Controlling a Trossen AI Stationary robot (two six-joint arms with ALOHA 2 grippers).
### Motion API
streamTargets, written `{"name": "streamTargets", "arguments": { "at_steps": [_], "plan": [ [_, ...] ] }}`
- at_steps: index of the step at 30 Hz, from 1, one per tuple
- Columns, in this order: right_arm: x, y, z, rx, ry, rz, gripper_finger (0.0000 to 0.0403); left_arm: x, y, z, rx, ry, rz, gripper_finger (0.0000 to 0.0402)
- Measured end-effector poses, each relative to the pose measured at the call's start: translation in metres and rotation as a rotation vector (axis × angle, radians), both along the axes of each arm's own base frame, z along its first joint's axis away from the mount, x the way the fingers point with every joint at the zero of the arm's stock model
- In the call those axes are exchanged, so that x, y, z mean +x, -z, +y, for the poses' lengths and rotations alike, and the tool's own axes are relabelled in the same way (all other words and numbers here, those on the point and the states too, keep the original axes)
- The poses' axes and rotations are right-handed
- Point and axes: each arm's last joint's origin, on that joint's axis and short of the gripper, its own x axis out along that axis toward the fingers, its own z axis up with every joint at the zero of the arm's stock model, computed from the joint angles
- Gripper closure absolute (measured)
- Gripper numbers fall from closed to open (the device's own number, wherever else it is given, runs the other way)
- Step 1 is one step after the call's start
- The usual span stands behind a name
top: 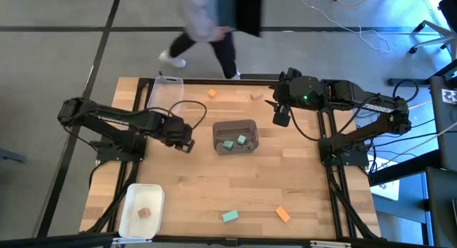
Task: Sort & place blocks by color
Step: Put the bottom brown block into the white bin
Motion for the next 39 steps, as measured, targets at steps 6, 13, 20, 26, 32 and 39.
{"name": "streamTargets", "arguments": {
  "at_steps": [6,13,20,26,32,39],
  "plan": [
    [0.0,0.0,0.0,-0.001,0.0,0.0,0.0182,-0.003,-0.028,-0.048,-0.061,0.287,-0.045,0.0282],
    [0.0,0.0,0.0,0.017,0.015,-0.011,0.0182,-0.032,-0.042,-0.116,-0.266,0.432,-0.028,0.0282],
    [0.0,0.0,0.0,0.017,0.014,-0.012,0.0182,-0.074,-0.04,-0.168,-0.395,0.345,0.049,0.0282],
    [0.001,0.001,0.002,0.073,-0.062,-0.012,0.0182,-0.094,-0.021,-0.204,-0.392,0.281,0.142,0.0282],
    [0.002,0.001,0.007,0.182,-0.196,-0.017,0.0182,-0.09,0.003,-0.225,-0.321,0.229,0.129,0.0282],
    [0.003,0.002,0.012,0.296,-0.337,-0.022,0.0182,-0.081,0.021,-0.231,-0.245,0.202,0.133,0.0282]
  ]
}}
